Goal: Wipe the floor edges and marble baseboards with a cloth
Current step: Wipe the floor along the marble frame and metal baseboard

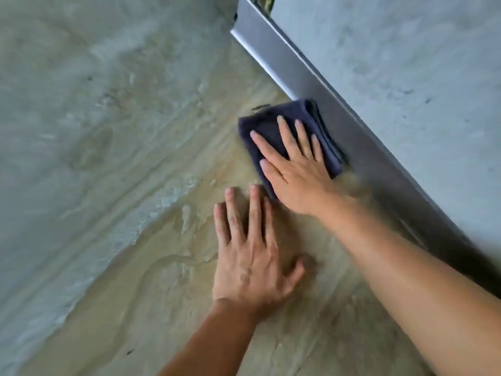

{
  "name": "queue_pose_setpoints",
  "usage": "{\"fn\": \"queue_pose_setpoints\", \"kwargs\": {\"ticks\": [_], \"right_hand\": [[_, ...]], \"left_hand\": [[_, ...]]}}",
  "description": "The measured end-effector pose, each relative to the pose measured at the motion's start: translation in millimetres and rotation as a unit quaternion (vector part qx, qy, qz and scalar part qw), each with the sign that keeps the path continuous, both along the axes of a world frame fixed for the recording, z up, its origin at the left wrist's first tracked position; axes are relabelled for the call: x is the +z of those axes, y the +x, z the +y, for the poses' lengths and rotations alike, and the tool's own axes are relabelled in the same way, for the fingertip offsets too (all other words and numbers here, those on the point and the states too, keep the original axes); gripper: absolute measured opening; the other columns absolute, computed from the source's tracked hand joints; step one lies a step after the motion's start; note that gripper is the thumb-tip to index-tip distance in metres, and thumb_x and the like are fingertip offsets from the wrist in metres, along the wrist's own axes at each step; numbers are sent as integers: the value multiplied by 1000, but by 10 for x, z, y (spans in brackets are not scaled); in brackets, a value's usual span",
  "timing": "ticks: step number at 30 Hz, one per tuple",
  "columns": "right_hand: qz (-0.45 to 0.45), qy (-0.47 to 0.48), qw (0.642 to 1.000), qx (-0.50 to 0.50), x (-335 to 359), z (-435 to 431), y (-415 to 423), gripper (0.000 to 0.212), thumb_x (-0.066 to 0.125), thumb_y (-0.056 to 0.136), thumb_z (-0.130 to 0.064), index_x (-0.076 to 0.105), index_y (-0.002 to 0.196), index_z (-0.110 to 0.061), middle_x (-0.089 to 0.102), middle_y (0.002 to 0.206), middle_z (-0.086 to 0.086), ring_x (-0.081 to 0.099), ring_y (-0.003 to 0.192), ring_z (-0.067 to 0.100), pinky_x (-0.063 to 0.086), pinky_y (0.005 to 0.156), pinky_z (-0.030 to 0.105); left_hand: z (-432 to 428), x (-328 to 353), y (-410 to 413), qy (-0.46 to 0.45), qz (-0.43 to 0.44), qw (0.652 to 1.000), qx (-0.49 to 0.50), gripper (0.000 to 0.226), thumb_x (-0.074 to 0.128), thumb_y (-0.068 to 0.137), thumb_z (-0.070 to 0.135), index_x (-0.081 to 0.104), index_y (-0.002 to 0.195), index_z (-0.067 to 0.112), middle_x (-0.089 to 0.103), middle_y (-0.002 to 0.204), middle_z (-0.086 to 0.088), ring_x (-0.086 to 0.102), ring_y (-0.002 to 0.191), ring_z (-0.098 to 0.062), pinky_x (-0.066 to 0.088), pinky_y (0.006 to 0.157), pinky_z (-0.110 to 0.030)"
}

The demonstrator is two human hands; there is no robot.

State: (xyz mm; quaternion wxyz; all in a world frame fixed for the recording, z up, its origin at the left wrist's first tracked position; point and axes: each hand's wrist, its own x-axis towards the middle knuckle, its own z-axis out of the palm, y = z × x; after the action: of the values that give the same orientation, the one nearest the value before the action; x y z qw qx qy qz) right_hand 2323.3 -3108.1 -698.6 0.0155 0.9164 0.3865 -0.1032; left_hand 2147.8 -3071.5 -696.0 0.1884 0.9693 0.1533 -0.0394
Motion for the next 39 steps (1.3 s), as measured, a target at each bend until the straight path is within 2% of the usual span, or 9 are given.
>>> {"fn": "queue_pose_setpoints", "kwargs": {"ticks": [4, 7, 12, 15, 18, 25, 29, 34, 39], "right_hand": [[55, -19, 997, 49, 61, 1516, 597, 51, 16, 101, -54, -3, 149, -57, -16, 166, -3, -15, 152, 28, -7, 120, 51], [69, -40, 994, 71, 171, 1835, 684, 51, 13, 101, -55, -3, 149, -57, -17, 166, -3, -17, 152, 27, -8, 121, 50], [-6, -20, 993, 118, 119, 233, 369, 52, 14, 101, -55, 2, 152, -51, -4, 167, 1, -2, 154, 28, 9, 122, 53], [-20, -25, 998, 51, 163, -1087, -296, 53, 19, 104, -47, 9, 155, -42, 13, 166, 10, 14, 152, 34, 25, 115, 60], [-7, -47, 999, 10, 177, -1577, -731, 52, 21, 103, -45, 15, 155, -42, 21, 163, 14, 21, 150, 37, 30, 109, 65], [-18, 7, 995, 102, 142, 755, 367, 52, 16, 100, -53, 6, 152, -51, -2, 167, 5, -2, 153, 35, 5, 121, 56], [49, -32, 995, 83, 155, 1732, 545, 61, 11, 91, -65, 14, 150, -52, 18, 165, 4, 20, 148, 38, 16, 117, 54], [26, -23, 996, 83, 147, 292, 355, 54, 16, 99, -58, 4, 152, -52, -5, 167, 0, -4, 154, 28, 6, 122, 52], [-10, -24, 991, -129, 132, -1658, -847, 54, 17, 102, -57, 18, 154, -43, 13, 166, 10, 13, 152, 36, 21, 117, 59]], "left_hand": [[11, -71, -1, -5, -14, 1000, 2, 108, 53, 74, 70, 39, 146, -9, 21, 162, -27, 10, 145, -60, 14, 113, -69], [47, -40, 37, 8, -24, 1000, 9, 107, 51, 75, 71, 39, 147, -8, 23, 161, -27, 13, 145, -59, 14, 113, -68], [51, -8, 25, 12, -3, 1000, 10, 107, 49, 77, 69, 33, 150, -7, 19, 162, -29, 6, 147, -58, 12, 116, -70], [28, -26, 17, 6, -21, 1000, 12, 105, 54, 75, 66, 36, 148, -8, 23, 160, -29, 9, 147, -58, 14, 115, -70], [20, -36, 21, -3, -43, 999, 17, 103, 54, 75, 65, 40, 146, -9, 25, 159, -30, 10, 146, -59, 14, 113, -70], [74, 22, 80, 27, 4, 1000, 3, 107, 45, 79, 69, 24, 152, -6, 16, 163, -29, 3, 146, -59, 4, 116, -71], [30, 66, 42, 24, 38, 999, 6, 108, 35, 81, 73, 19, 155, -5, 5, 165, -25, -4, 148, -57, -1, 118, -68], [75, 49, 34, 49, 47, 998, -1, 107, 31, 82, 74, 20, 155, -3, 7, 165, -25, -3, 148, -56, 2, 117, -69], [7, 56, 53, 39, 46, 998, 11, 108, 30, 82, 74, 19, 156, -4, 7, 166, -24, -3, 149, -55, 1, 118, -68]]}}
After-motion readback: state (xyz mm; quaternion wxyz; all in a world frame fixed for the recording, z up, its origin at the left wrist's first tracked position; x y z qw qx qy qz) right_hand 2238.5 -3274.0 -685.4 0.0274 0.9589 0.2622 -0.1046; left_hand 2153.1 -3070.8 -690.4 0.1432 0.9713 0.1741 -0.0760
